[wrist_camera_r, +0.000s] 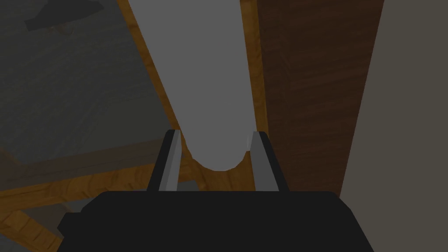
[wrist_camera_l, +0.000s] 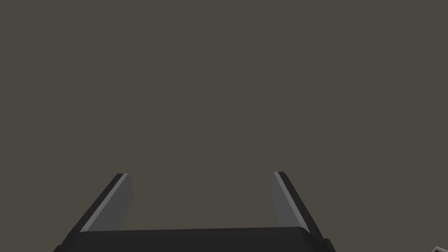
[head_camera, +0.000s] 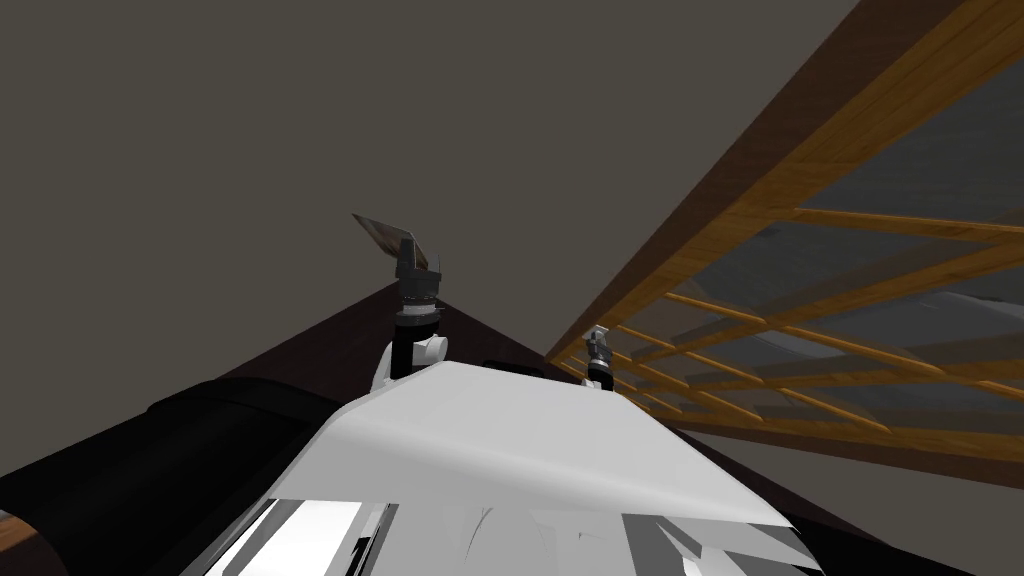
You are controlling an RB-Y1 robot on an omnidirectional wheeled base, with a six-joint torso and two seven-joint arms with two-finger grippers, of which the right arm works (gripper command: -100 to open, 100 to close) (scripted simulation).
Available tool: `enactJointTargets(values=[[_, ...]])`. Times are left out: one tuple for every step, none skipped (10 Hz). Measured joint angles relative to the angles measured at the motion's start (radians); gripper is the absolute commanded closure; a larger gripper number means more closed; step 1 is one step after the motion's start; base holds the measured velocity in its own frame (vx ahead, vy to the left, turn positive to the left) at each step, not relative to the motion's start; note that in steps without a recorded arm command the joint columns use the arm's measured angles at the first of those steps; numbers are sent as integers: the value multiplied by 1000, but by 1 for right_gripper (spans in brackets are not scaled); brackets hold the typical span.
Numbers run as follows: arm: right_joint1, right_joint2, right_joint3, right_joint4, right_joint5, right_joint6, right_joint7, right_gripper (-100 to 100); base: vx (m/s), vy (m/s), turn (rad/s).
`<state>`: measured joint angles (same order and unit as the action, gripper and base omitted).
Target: Pull the door open
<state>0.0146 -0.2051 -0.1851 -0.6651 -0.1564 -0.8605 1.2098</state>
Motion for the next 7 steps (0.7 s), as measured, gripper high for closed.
enactJointTargets(values=[[0,0,1,0,-1,0,-19,100,-15,-4,15],[-2,0,2,3,-4,-1,-43,100,-23,-6,34],[-1,-1,4,2,-7,-1,-71,100,-19,-4,11],[-3,-1,5,4,-9,-1,-90,100,-19,-1,12],[-4,-2,6,6,-11,-3,-115,100,-24,-5,23],[-4,-3,8,6,-14,-3,-142,100,-16,-4,15],[-3,-3,9,5,-15,-2,-162,100,-19,-7,29]])
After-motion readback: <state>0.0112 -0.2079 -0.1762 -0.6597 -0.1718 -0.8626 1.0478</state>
